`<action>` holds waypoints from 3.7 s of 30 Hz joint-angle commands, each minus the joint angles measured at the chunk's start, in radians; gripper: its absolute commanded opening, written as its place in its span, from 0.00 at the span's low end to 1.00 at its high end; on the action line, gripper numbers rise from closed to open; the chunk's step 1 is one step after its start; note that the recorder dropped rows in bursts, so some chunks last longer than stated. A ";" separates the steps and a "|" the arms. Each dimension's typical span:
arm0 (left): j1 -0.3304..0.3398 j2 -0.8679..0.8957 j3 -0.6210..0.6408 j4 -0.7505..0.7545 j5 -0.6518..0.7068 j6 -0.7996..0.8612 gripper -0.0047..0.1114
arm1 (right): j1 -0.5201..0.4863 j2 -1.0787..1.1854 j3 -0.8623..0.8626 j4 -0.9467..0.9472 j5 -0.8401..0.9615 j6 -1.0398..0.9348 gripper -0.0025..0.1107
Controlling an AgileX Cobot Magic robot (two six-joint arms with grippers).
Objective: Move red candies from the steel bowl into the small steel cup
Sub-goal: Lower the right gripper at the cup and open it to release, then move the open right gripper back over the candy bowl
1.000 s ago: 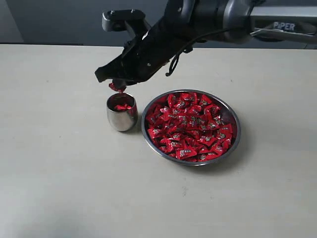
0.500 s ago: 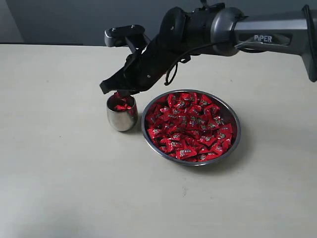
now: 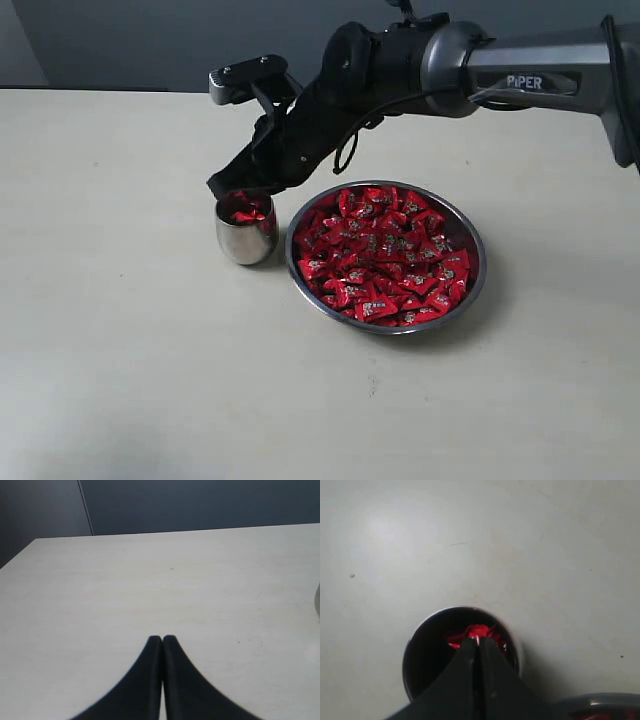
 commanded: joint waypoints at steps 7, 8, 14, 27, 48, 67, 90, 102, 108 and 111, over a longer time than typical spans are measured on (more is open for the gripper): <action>-0.007 -0.005 0.005 0.002 -0.008 -0.001 0.04 | -0.002 0.000 -0.007 -0.002 0.011 -0.033 0.32; -0.007 -0.005 0.005 0.002 -0.008 -0.001 0.04 | -0.002 0.000 -0.007 -0.002 0.012 -0.033 0.32; -0.007 -0.005 0.005 0.002 -0.008 -0.001 0.04 | -0.002 0.000 -0.007 -0.002 -0.012 -0.033 0.32; -0.007 -0.005 0.005 0.002 -0.008 -0.001 0.04 | -0.004 0.000 -0.007 -0.004 -0.048 -0.031 0.32; -0.007 -0.005 0.005 0.002 -0.008 -0.001 0.04 | -0.004 0.004 -0.007 -0.088 -0.053 0.038 0.43; -0.007 -0.005 0.005 0.002 -0.008 -0.001 0.04 | -0.004 -0.003 -0.014 -0.135 -0.053 0.091 0.43; -0.007 -0.005 0.005 0.002 -0.008 -0.001 0.04 | -0.007 -0.005 -0.020 -0.179 -0.026 0.097 0.43; -0.007 -0.005 0.005 0.002 -0.008 -0.001 0.04 | -0.077 -0.094 -0.035 -0.212 0.037 0.167 0.43; -0.007 -0.005 0.005 0.002 -0.008 -0.001 0.04 | -0.186 -0.172 0.018 -0.209 0.114 0.191 0.30; -0.007 -0.005 0.005 0.002 -0.008 -0.001 0.04 | -0.221 -0.233 0.115 -0.211 0.090 0.191 0.29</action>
